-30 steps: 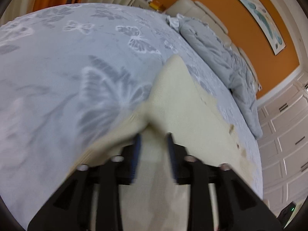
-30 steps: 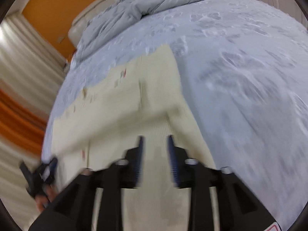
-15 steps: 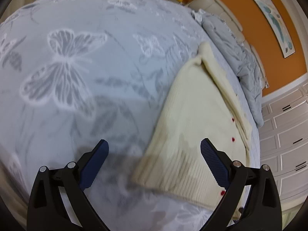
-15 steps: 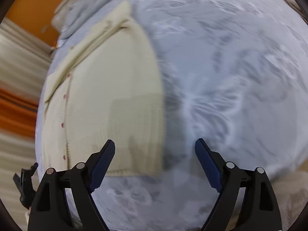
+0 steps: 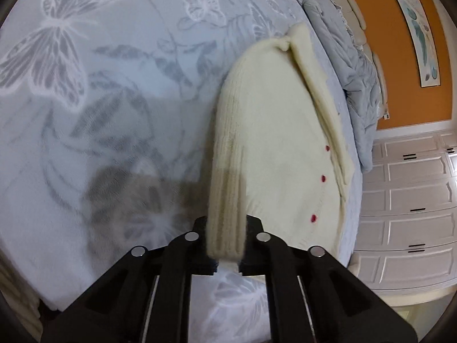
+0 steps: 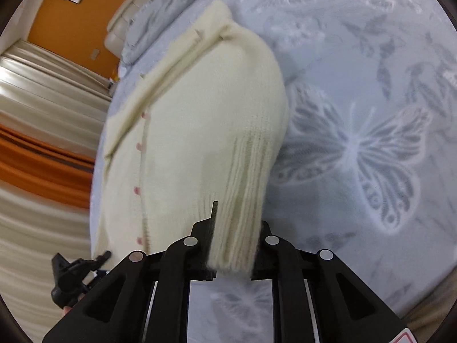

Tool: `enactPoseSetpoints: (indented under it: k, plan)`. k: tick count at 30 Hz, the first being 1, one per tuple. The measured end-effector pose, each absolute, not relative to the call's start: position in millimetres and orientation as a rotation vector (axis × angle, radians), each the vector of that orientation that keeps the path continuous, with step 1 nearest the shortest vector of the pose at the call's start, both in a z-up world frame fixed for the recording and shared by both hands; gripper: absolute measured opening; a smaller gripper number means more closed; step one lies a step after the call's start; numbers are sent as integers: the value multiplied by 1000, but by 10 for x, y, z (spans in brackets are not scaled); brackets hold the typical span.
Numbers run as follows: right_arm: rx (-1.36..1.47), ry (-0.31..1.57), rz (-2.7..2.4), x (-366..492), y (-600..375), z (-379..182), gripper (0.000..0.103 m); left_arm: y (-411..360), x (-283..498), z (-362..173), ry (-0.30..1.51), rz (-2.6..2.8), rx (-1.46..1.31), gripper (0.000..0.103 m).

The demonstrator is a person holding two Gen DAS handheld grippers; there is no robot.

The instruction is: Fold small clothes

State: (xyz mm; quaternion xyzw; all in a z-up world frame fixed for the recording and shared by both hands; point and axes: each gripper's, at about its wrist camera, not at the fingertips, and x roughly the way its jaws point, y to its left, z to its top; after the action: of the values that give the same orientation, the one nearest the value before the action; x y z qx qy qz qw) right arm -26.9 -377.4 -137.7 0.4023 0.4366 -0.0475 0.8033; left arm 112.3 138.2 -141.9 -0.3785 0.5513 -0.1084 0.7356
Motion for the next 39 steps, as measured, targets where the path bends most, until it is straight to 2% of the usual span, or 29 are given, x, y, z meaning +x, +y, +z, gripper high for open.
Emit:
enactPoseSetpoints:
  k: [6, 9, 11, 15, 16, 17, 18, 19, 20, 21, 22, 24, 26, 30, 31, 32, 33, 34, 39]
  plan:
    - [891, 819, -12, -486, -3717, -768, 7, 1419, 874, -828, 1122, -322, -805, 6]
    - [878, 818, 33, -697, -3695, -545, 3, 1531, 640, -550, 1102, -379, -765, 0]
    - [845, 843, 46, -899, -3669, -488, 1, 1642, 447, -444, 1091, -400, -737, 0]
    - [746, 927, 14, -1306, -3647, -648, 2, 1854, 134, -621, 1138, -349, -675, 0]
    - [750, 940, -4, -1321, -3668, -700, 11, 1932, 104, -716, 1146, -308, -713, 1]
    - [776, 956, -42, -1364, -3725, -771, 14, 2010, 92, -829, 1145, -276, -802, 5]
    - [795, 966, -71, -1360, -3765, -816, 17, 2025, 101, -867, 1146, -263, -844, 18]
    - [811, 970, -84, -1339, -3789, -837, 33, 2020, 146, -895, 1144, -246, -858, 41]
    - [814, 966, -89, -1289, -3813, -850, 45, 2009, 189, -893, 1139, -230, -846, 49]
    - [805, 959, -93, -1226, -3831, -855, 65, 1957, 255, -860, 1116, -210, -811, 56]
    - [782, 951, -107, -1122, -3835, -854, 69, 1887, 334, -828, 1096, -215, -777, 65]
    - [749, 965, -129, -926, -3835, -902, 72, 1728, 546, -825, 1090, -219, -709, 82]
    - [728, 1002, -165, -714, -3854, -1025, 74, 1602, 768, -938, 1112, -194, -677, 83]
    - [774, 1064, -220, -403, -3928, -1341, 74, 1486, 1058, -1214, 1182, -146, -702, 82]
    - [795, 1074, -218, -339, -3933, -1417, 69, 1504, 1064, -1250, 1189, -147, -714, 74]
    - [806, 1066, -206, -299, -3926, -1439, 60, 1487, 1091, -1294, 1198, -154, -728, 65]
    - [815, 1050, -190, -277, -3922, -1447, 26, 1450, 1132, -1353, 1226, -172, -737, 41]
    - [824, 1045, -175, -251, -3910, -1457, 11, 1407, 1157, -1398, 1256, -182, -733, 10]
    - [879, 903, -90, -275, -3903, -1062, 9, 1405, 1097, -1081, 1209, -258, -717, 8]
